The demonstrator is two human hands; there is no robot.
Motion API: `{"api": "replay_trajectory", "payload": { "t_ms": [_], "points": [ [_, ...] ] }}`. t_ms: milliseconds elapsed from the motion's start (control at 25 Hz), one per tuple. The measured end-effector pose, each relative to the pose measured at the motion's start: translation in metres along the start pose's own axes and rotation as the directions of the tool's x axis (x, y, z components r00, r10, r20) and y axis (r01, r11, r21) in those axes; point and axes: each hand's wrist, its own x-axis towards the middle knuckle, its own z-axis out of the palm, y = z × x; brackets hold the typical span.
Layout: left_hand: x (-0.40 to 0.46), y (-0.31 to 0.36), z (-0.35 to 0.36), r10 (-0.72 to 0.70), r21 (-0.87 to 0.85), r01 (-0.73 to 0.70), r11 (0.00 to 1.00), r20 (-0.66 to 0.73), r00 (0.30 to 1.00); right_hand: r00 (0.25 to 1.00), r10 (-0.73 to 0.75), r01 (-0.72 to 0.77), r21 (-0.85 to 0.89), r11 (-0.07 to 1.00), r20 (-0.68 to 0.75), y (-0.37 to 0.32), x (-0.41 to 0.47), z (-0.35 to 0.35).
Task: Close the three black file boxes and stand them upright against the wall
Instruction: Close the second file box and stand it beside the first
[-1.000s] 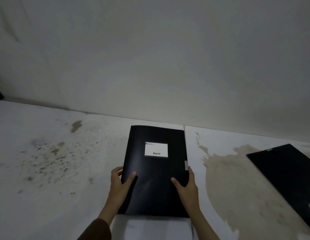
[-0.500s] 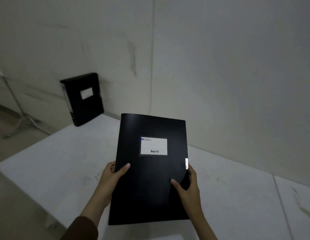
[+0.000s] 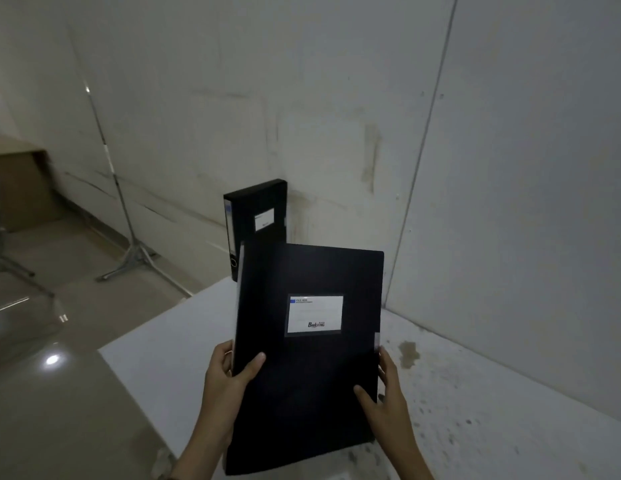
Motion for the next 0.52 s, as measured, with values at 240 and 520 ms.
{"api": "replay_trajectory", "payload": {
  "t_ms": [240,520],
  "points": [
    [0.079,0.013,0.006,0.113,0.009,-0.112,0.994,-0.083,0.990,0.993,-0.112,0.115,-0.075,0.991,0.032,-0.040,0.092,0.036],
    [0.150,0.010,0.027,0.209,0.066,-0.202,0.977,-0.130,0.969,0.888,-0.437,0.459,-0.216,0.862,0.142,-0.133,0.187,0.087]
  ]
}}
